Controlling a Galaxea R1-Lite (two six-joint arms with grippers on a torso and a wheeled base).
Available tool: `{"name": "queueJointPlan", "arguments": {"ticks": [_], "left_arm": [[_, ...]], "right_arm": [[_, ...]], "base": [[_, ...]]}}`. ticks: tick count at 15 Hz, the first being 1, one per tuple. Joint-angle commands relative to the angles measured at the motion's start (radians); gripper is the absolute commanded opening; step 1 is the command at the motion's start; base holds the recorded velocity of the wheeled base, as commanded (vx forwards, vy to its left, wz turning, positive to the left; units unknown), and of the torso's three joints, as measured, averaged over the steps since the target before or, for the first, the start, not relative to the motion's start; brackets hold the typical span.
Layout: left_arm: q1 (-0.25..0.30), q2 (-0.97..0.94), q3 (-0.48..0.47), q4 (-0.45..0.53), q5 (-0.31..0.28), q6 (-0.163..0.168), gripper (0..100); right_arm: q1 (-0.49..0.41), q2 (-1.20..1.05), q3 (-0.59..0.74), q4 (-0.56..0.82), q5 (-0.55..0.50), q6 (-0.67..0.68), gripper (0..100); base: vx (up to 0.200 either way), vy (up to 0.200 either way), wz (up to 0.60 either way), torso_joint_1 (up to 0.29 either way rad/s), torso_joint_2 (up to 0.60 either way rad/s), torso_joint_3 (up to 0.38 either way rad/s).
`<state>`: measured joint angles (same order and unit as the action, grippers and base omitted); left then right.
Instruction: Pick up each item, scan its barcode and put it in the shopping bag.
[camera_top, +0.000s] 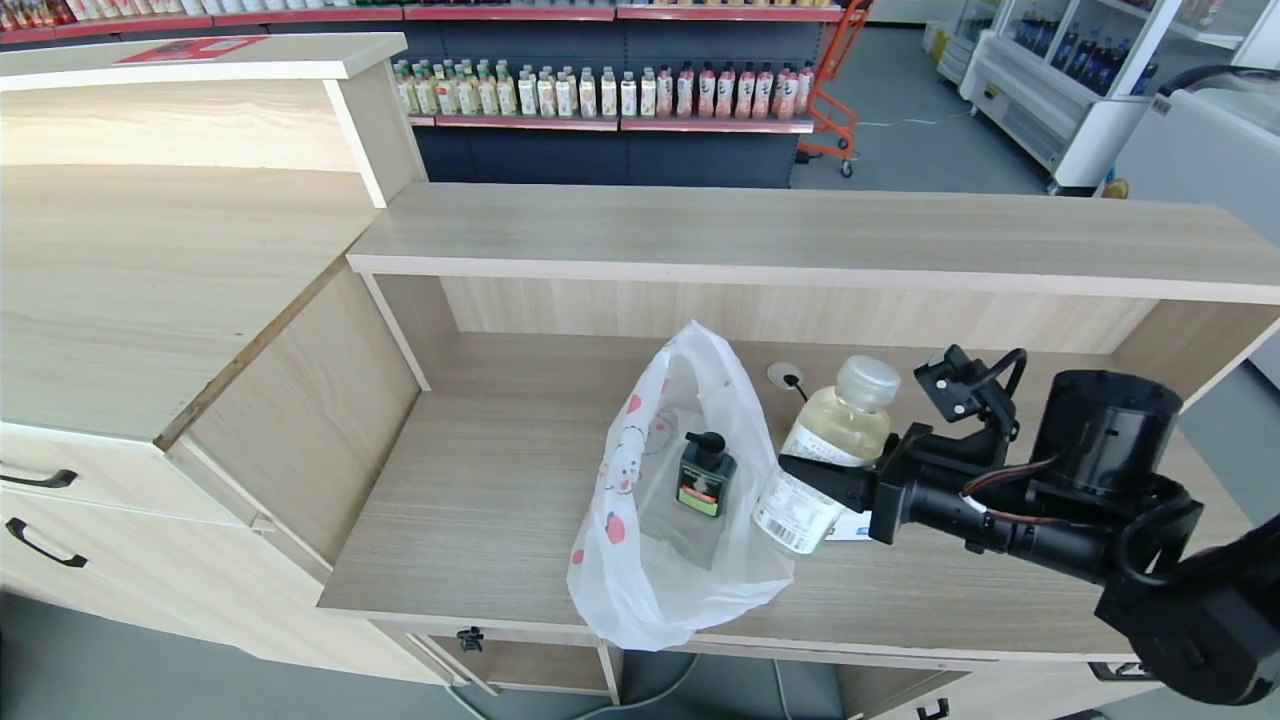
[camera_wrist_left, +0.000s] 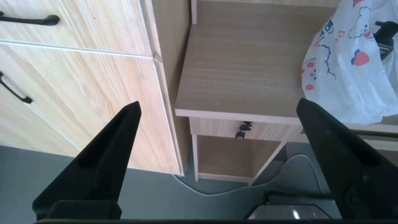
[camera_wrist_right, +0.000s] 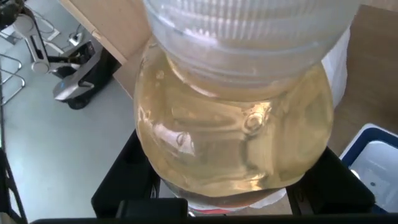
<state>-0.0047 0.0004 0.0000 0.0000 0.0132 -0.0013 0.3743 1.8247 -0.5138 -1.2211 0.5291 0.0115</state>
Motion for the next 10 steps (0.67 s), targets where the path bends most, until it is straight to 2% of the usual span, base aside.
{"name": "queueJointPlan", "arguments": {"ticks": [1, 3, 7, 8, 10], "left_arm": [[0.000, 0.000, 0.000, 0.000, 0.001, 0.000, 100], [0.000, 0.000, 0.000, 0.000, 0.001, 0.000, 100], [0.000, 0.000, 0.000, 0.000, 0.001, 0.000, 100], [0.000, 0.000, 0.000, 0.000, 0.001, 0.000, 100], [0.000, 0.000, 0.000, 0.000, 0.001, 0.000, 100]], "right_arm": [[0.031, 0.193, 0.000, -0.074, -0.003, -0.036, 0], [0.049, 0.245, -0.020, -0.074, -0.003, -0.104, 0], [0.081, 0.327, -0.098, -0.115, 0.012, -0.105, 0], [0.077, 0.352, -0.109, -0.143, 0.051, -0.105, 0], [0.064, 0.390, -0.134, -0.161, 0.058, -0.110, 0]], "base": [[0.000, 0.000, 0.00, 0.000, 0.00, 0.000], [0.000, 0.000, 0.00, 0.000, 0.00, 0.000], [0.000, 0.000, 0.00, 0.000, 0.00, 0.000], [0.000, 0.000, 0.00, 0.000, 0.00, 0.000], [0.000, 0.000, 0.00, 0.000, 0.00, 0.000]]}}
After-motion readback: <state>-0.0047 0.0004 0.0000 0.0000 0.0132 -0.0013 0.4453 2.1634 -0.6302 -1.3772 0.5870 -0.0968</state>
